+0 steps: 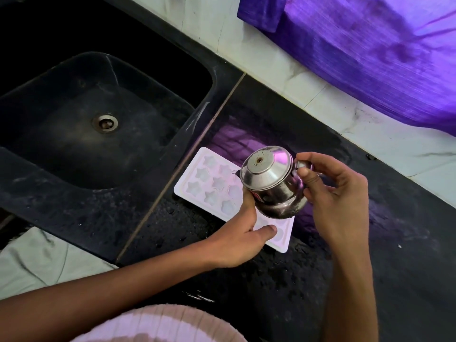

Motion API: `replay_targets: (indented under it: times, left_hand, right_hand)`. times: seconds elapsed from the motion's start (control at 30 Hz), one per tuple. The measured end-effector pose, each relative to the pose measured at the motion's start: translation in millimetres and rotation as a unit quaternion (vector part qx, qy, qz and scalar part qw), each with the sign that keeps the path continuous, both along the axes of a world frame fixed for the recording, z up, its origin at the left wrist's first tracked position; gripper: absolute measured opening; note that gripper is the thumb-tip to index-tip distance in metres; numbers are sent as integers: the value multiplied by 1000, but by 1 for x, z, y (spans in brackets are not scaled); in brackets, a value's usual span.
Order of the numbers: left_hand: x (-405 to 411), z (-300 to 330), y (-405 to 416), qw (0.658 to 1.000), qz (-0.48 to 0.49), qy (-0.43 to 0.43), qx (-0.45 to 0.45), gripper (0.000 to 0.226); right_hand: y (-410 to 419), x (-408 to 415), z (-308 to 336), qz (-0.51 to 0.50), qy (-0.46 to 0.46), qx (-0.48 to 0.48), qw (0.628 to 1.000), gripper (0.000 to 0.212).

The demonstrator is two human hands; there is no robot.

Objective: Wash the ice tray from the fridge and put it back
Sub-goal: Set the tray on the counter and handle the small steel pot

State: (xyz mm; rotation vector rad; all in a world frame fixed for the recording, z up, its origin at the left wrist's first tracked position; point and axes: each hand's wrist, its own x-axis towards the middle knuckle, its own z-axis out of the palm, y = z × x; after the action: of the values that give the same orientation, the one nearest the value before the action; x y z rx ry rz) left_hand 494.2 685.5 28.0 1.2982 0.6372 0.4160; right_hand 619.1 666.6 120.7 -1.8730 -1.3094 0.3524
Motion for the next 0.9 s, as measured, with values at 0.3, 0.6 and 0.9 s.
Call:
replay_targets:
  times: [0.3, 0.6, 0.9]
  left_hand:
    - [-3, 9, -2, 999, 14, -10, 46, 96]
    - [-2, 5, -11, 998, 28, -10, 47, 105]
    - [-4, 3, -25, 999, 2, 27, 20, 103]
  right_hand:
    - [-5, 3, -3, 7, 74, 53, 996, 29]
    - [-1, 3, -12, 32, 75, 38, 996, 26]
    - [2, 4, -14, 50, 23, -29, 998, 20]
